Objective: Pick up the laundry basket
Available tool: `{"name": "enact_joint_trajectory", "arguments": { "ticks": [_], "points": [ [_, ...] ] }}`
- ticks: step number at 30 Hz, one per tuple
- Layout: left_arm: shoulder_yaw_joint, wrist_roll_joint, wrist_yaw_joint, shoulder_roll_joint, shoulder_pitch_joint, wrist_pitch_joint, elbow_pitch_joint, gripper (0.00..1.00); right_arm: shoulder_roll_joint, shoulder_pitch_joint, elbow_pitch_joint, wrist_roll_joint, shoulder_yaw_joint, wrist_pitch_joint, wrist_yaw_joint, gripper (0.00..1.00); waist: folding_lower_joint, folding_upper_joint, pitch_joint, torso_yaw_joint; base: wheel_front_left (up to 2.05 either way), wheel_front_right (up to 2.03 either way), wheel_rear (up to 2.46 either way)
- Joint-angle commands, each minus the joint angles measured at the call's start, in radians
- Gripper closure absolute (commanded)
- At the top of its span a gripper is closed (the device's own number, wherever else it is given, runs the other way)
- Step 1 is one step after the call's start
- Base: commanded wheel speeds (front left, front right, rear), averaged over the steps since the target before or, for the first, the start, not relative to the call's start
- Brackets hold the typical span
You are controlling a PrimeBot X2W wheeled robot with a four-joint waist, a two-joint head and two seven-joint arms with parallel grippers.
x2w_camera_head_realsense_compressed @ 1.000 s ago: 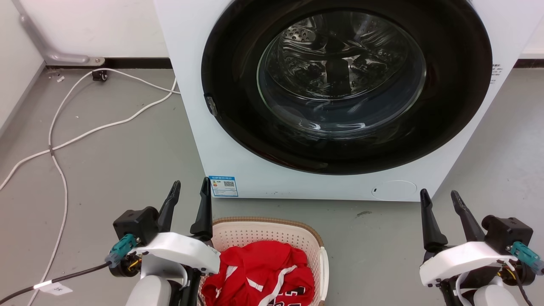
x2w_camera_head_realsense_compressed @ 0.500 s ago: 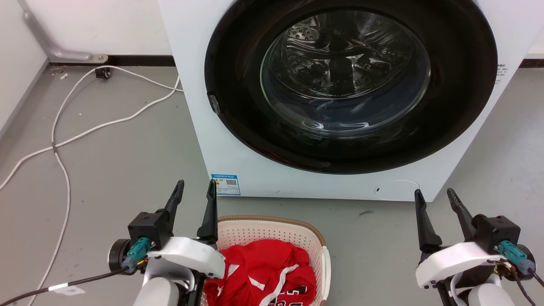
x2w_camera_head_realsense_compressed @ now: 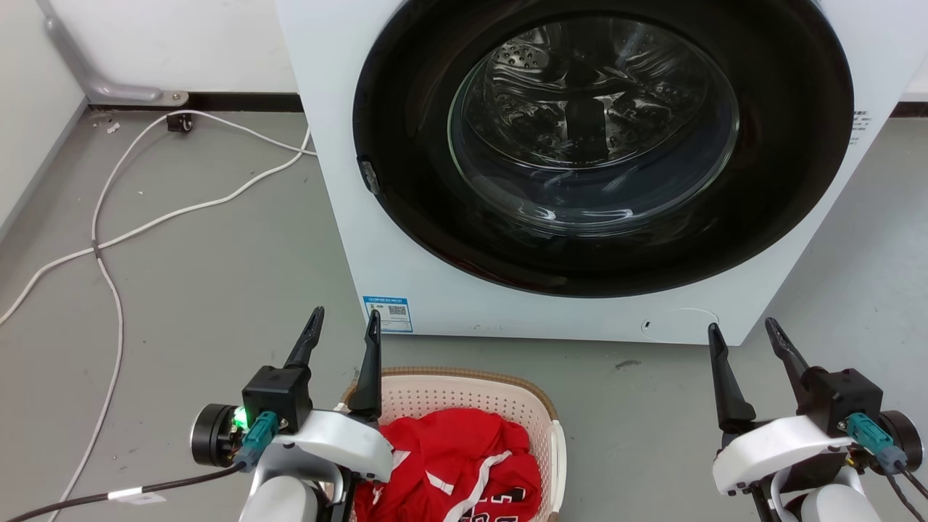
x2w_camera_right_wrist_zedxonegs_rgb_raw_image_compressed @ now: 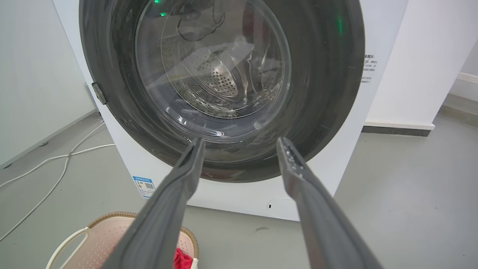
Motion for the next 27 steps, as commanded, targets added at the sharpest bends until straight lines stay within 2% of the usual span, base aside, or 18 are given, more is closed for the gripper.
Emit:
{"name": "enact_joint_trajectory", "arguments": {
  "ticks": [1, 12, 27],
  "points": [
    [-0.005, 0.02, 0.004, 0.001, 0.008, -0.007, 0.0, 0.0, 0.002, 0.005, -0.007, -0.017, -0.004, -0.008, 0.0, 0.0, 0.0, -0.0001, -0.002, 0.0, 0.0, 0.0, 0.0],
    [-0.01, 0.087, 0.016, 0.001, 0.0, -0.026, 0.012, 0.0, 0.002, 0.031, -0.024, -0.071, -0.014, -0.022, 0.0, 0.0, 0.0, -0.0001, 0.002, 0.0, 0.0, 0.0, 0.0],
    [0.001, 0.072, 0.03, 0.001, -0.007, -0.026, 0.019, 0.0, 0.002, 0.038, -0.026, -0.03, -0.016, -0.024, 0.0, 0.0, 0.0, -0.0001, 0.01, -0.004, 0.0, 0.0, 0.0]
  ]
}}
